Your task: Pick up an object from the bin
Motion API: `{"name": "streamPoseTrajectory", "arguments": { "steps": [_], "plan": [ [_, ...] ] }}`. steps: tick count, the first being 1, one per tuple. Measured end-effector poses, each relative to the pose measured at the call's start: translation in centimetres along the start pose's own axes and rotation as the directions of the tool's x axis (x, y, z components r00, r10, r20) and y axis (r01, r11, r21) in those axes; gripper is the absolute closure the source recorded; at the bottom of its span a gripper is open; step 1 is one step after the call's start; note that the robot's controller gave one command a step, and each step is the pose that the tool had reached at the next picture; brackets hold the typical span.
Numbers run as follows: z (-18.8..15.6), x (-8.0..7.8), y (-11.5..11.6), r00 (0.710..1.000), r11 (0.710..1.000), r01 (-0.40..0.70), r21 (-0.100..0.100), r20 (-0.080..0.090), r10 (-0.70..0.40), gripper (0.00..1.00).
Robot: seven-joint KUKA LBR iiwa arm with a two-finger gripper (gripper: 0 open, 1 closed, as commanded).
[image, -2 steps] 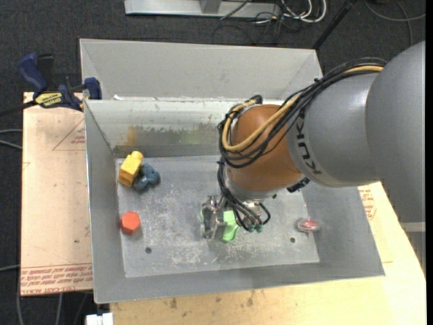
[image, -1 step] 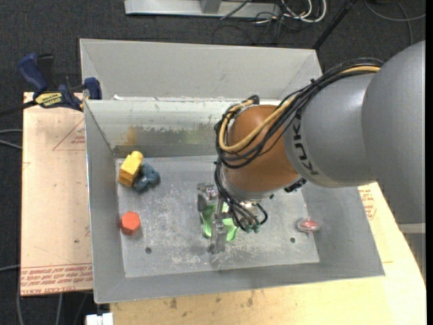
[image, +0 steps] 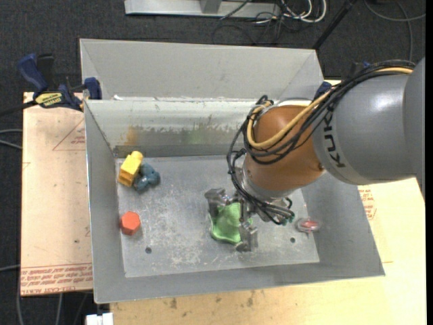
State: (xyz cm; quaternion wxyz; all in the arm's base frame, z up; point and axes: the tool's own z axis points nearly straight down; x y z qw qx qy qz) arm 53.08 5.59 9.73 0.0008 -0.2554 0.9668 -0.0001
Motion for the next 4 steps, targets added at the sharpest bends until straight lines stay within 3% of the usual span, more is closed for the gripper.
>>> {"name": "streamPoseTrajectory", "arguments": {
  "steps": [1, 2, 3, 4],
  "plan": [
    [2.7, -3.1, -1.2, 0.996, 0.996, 0.087, -0.001, 0.002, -0.087, 0.00],
    [2.3, -2.5, -1.8, 0.997, 0.997, 0.075, -0.002, 0.002, -0.075, 0.00],
    [-0.6, -2.3, -1.8, 0.997, 0.997, 0.080, 0.000, 0.004, -0.080, 0.00],
    [-1.9, -2.7, -2.0, 0.953, 0.953, 0.303, 0.000, 0.003, -0.303, 0.00]
  ]
}}
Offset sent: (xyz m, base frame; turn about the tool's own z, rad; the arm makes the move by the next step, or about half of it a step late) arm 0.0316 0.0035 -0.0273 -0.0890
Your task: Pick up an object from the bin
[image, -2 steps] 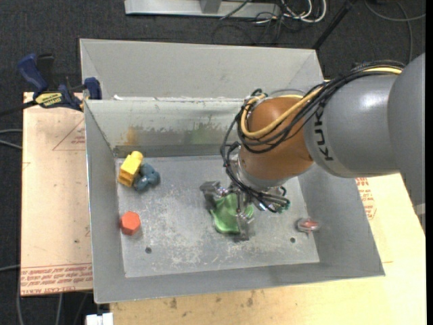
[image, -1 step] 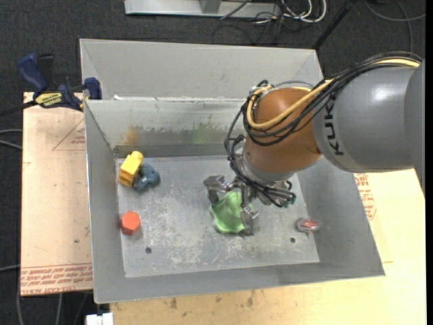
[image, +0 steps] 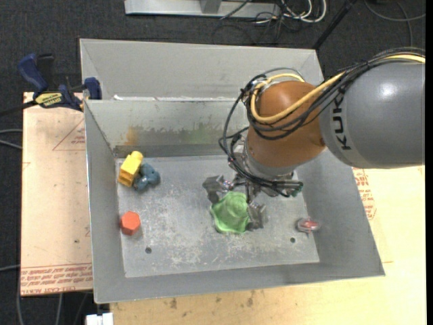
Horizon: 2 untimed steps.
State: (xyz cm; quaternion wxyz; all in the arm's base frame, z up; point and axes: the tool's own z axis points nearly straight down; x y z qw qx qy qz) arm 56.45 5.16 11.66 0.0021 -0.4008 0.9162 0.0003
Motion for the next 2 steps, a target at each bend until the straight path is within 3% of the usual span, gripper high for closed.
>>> {"name": "streamPoseTrajectory", "arguments": {
  "steps": [1, 2],
  "plan": [
    [4.57, -2.73, -2.62, 0.801, 0.801, 0.598, -0.004, -0.002, -0.598, 0.00],
    [4.13, -2.98, -2.92, 0.802, 0.802, 0.597, 0.010, 0.002, -0.597, 1.00]
  ]
}}
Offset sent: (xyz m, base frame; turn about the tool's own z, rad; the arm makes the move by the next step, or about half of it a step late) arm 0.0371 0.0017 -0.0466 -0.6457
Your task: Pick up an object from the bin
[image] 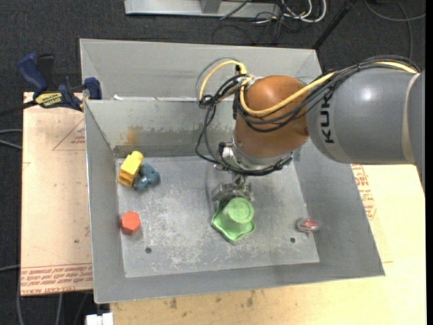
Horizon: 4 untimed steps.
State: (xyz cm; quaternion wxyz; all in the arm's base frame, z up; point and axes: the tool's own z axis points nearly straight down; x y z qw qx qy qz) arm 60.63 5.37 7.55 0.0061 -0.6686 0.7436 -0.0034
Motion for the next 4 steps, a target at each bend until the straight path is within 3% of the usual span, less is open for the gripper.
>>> {"name": "streamPoseTrajectory", "arguments": {
  "steps": [1, 2, 3, 4],
  "plan": [
    [-0.7, 0.4, 7.2, 0.995, 0.995, -0.100, -0.006, 0.000, 0.100, 1.00],
    [-0.5, 0.5, 7.3, 0.995, 0.995, -0.102, -0.012, -0.003, 0.102, 0.00],
    [0.4, -6.5, 11.2, 0.928, 0.928, 0.373, -0.013, 0.005, -0.373, 0.00],
    [0.1, -6.5, 10.9, 0.929, 0.929, 0.369, -0.006, 0.005, -0.369, 1.00]
  ]
}}
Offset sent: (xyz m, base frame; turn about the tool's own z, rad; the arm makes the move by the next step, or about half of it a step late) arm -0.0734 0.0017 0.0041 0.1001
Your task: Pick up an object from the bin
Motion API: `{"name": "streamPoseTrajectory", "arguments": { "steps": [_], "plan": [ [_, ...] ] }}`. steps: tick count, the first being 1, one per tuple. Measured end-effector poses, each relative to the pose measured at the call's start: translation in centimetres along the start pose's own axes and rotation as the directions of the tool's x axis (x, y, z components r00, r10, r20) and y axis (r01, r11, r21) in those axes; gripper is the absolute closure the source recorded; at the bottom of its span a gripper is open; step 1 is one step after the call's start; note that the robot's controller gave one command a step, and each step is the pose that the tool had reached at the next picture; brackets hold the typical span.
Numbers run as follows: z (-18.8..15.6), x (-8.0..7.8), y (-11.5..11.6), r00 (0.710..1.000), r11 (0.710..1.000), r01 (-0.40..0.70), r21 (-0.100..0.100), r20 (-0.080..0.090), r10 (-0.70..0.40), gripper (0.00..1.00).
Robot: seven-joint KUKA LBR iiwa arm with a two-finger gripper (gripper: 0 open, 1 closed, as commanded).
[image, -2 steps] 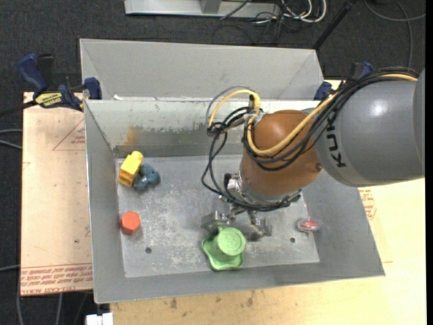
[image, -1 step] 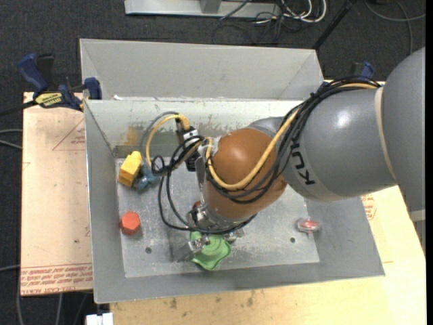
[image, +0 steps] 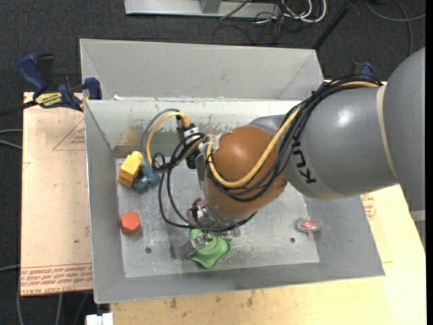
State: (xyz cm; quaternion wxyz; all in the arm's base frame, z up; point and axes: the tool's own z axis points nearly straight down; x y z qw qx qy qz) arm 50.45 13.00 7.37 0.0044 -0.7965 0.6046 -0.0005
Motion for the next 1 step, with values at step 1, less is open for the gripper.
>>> {"name": "streamPoseTrajectory", "arguments": {
  "steps": [1],
  "plan": [
    [-13.71, -0.19, -1.39, 1.000, 1.000, 0.009, 0.003, -0.002, -0.009, 1.00]
  ]
}}
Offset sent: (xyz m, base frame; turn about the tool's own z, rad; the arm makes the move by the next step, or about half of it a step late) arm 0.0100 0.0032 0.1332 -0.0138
